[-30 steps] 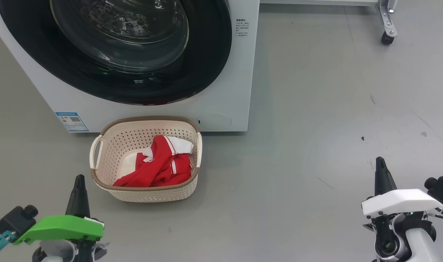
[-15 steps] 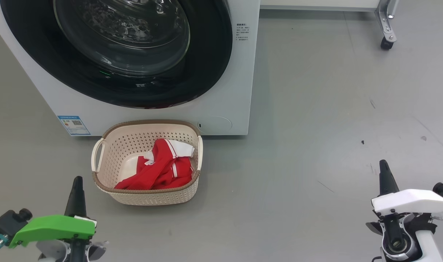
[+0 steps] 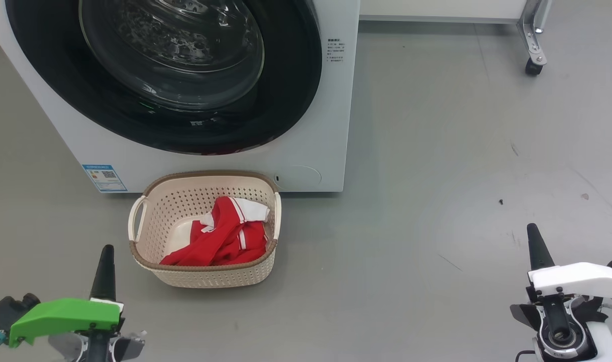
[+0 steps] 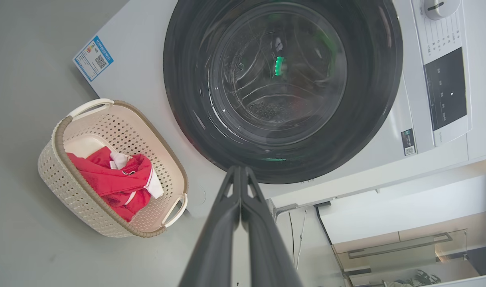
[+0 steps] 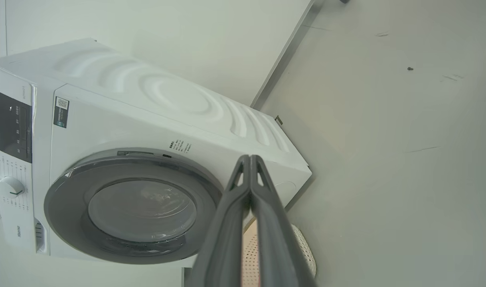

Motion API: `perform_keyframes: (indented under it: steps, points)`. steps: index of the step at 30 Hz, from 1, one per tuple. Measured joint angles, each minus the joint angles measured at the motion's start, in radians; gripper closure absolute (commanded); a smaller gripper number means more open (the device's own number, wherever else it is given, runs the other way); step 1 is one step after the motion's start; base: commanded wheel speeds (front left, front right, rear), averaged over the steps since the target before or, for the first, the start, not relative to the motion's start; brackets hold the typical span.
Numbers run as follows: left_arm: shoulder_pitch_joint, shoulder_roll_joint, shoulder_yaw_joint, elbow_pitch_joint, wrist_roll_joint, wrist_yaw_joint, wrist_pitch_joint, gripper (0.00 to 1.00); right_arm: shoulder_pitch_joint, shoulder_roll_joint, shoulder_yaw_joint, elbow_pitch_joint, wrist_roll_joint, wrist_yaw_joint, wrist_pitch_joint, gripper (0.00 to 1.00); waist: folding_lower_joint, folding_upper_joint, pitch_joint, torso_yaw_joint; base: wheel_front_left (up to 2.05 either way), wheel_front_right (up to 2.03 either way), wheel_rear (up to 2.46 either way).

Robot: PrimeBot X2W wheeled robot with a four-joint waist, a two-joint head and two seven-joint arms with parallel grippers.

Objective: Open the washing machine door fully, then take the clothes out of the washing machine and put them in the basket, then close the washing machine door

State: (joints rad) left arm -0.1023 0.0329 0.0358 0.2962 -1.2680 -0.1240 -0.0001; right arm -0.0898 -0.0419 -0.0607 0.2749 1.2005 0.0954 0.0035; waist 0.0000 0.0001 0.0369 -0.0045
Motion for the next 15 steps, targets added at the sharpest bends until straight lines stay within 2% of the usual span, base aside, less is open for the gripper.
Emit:
perform_keyframes:
  steps: [15]
  points:
    - [0.001,0.0,0.022,-0.013,-0.171,0.0,0.054,1.0,0.0,0.002,-0.037,0.0,0.213,0.009,0.054,1.0,0.0,0.0,-0.018,0.002,0.0,0.0,0.0]
